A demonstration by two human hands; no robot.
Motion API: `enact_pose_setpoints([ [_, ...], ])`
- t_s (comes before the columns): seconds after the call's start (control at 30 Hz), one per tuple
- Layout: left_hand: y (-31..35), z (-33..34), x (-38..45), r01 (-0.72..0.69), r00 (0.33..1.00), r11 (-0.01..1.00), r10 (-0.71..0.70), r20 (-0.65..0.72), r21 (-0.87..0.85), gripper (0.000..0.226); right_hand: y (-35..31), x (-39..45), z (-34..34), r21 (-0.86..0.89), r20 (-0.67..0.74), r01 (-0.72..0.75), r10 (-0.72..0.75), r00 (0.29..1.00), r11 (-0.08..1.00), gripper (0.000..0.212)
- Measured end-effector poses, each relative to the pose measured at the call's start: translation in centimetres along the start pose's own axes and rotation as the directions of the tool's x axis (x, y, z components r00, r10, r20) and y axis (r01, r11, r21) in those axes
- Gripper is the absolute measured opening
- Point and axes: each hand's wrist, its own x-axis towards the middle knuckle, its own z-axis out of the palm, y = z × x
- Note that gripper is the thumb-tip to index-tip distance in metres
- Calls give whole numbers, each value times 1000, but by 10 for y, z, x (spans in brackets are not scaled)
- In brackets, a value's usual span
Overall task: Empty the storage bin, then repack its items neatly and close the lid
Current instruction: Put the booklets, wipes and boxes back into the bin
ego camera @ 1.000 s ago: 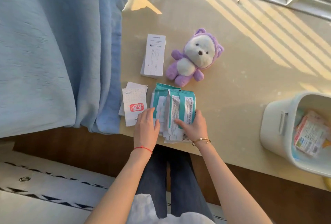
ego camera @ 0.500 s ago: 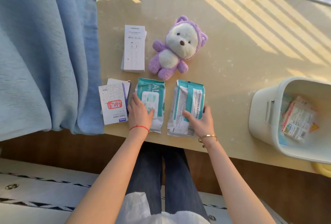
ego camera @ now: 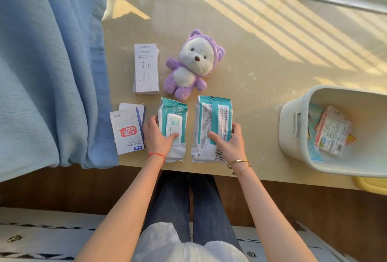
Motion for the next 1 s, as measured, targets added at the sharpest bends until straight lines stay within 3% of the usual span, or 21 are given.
enact_pose_setpoints([
  [0.17,37,-22,-31,-8,995,987,23,94,-159,68,-21,-32,-30,46,-43,13,-11,999,999,54],
  [0.33,88,-43,-78,-77,990,964,104,95,-256,66,-43,-65,-77,86,-105,65,-56,993,994,52],
  [0.5,140,-39,-119,-159,977,939,194,86,-304,50,-45,-84,-145,113,-207,114,-89,974,987,51],
  [0.7,206,28,-163,-123,971,899,196,134,-420,39,-29,-71,-263,56,-293,117,-96,951,992,53],
  [1.0,297,175,-213,-60,982,926,121,145,-372,41,8,-5,-417,-115,-315,56,-89,945,992,54],
])
